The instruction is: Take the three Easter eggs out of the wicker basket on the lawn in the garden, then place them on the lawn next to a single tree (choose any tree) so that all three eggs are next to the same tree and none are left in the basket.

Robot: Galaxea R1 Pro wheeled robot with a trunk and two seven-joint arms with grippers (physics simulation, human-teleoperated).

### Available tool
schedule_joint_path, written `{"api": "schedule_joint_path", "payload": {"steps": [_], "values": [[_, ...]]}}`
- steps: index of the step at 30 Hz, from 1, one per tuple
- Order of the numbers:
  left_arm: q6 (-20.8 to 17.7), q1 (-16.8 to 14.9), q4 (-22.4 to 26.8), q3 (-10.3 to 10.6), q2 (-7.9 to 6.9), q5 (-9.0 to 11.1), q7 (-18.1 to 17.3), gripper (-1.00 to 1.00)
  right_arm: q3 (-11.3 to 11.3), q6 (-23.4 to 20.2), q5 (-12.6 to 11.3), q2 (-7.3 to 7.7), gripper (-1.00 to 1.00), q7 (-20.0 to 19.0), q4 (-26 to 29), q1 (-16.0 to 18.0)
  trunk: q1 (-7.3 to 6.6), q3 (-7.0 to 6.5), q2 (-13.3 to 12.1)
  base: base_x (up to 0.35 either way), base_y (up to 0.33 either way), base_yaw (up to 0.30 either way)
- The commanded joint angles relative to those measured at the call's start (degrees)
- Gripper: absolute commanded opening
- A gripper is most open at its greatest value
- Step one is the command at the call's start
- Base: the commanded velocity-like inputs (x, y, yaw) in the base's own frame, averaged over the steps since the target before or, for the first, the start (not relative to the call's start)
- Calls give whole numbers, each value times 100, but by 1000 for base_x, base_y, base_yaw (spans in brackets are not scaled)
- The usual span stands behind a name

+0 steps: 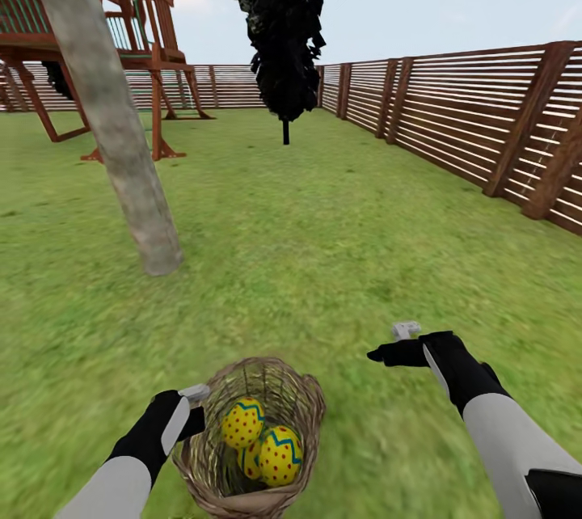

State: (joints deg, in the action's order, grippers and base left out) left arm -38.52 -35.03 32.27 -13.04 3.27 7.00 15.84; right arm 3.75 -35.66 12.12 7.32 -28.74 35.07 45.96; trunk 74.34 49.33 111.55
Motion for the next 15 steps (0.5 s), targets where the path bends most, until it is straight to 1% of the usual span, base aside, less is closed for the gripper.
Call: {"api": "schedule_joint_path", "payload": {"steps": [1,15], "values": [[-7,-4,7,-23,7,91,42,-100,27,-20,59,-2,100,-52,10,1,-23,-12,-39,0,0,290],[-7,-4,61,-23,0,91,42,-100,21,-20,63,-2,100,-49,-17,1,-331,-222,-601,0,0,290]]}}
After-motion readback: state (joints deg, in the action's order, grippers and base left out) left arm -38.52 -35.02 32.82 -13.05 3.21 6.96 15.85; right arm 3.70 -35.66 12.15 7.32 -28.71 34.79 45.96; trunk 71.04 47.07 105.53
